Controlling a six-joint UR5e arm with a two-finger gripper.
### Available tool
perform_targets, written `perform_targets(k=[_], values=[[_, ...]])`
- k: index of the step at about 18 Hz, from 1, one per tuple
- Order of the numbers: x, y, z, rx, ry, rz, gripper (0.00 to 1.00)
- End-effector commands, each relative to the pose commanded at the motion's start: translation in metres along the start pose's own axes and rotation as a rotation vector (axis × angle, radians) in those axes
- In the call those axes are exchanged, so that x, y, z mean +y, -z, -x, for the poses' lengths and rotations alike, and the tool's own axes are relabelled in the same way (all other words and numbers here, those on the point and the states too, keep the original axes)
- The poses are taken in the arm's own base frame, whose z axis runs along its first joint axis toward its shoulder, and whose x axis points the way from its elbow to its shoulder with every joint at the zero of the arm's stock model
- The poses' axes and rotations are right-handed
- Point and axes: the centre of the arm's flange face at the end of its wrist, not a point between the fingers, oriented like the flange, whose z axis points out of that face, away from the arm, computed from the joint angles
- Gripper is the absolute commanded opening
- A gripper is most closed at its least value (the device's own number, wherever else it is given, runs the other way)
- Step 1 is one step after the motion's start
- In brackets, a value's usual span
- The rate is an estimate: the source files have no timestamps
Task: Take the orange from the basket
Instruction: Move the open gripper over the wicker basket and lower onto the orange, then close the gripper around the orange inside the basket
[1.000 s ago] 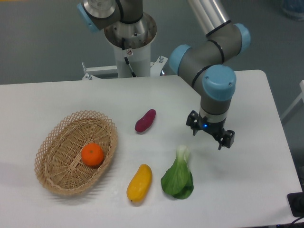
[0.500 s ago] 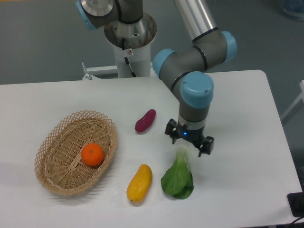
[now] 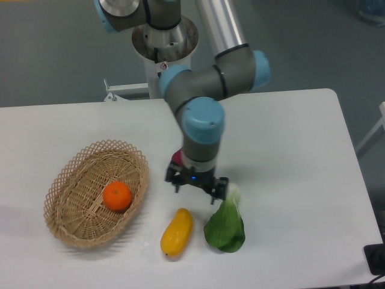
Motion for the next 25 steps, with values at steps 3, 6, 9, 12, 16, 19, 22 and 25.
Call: perform_targets(k=[3, 6, 9, 12, 16, 19, 22, 25], values=[[-0.012, -0.001, -0.049, 0.014, 0.062, -0.002, 1.00], [-0.020, -0.004, -0.089, 0.016, 0.192, -0.001, 1.00], [-0.023, -0.014, -0.107, 0.019, 0.272, 0.016, 1.00], [-0.025, -0.026, -0.122, 0.024, 0.255, 0.036, 1.00], [-0.026, -0.043, -0.130, 0.012, 0.244, 0.065, 1.00], [-0.025, -0.052, -0.131, 0.012, 0.247, 0.080, 1.00], [-0.027, -0.061, -0.131, -0.005, 0.239, 0.093, 1.00], [-0.026, -0.075, -0.131, -0.007, 0.236, 0.114, 1.00]])
